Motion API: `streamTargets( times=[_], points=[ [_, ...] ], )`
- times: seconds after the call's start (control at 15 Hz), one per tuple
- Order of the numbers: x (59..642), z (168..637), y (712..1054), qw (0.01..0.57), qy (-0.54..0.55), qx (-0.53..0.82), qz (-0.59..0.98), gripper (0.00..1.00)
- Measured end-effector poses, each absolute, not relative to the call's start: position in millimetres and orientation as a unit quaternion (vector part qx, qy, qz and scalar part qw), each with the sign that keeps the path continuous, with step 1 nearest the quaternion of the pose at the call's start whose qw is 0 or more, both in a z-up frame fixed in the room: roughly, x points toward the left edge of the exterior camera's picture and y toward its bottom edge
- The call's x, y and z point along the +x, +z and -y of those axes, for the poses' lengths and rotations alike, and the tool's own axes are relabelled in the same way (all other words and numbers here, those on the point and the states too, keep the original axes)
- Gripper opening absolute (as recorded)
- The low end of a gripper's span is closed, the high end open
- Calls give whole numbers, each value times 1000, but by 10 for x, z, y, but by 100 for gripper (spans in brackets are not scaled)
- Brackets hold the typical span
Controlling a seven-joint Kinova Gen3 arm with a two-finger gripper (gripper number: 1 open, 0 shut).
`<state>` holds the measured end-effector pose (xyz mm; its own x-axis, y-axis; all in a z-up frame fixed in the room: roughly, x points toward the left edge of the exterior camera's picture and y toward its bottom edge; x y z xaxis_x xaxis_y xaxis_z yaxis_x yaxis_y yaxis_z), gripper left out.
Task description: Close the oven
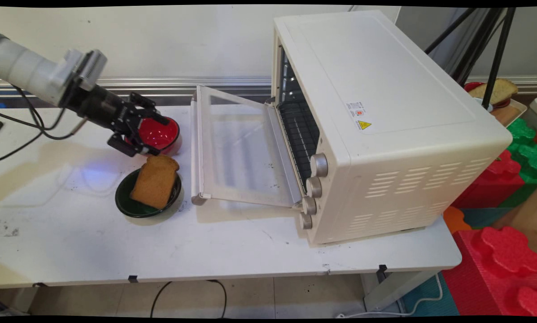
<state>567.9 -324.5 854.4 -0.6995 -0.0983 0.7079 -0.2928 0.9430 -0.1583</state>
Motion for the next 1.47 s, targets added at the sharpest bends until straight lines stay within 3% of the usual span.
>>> streamTargets(
  times=[0.4,0.47,1.47],
  points=[
    [5493,3432,8216,361,126,111,918,100],
    [5471,3452,8184,360,126,112,918,0],
    [5188,3675,7994,410,132,118,895,0]
  ],
)
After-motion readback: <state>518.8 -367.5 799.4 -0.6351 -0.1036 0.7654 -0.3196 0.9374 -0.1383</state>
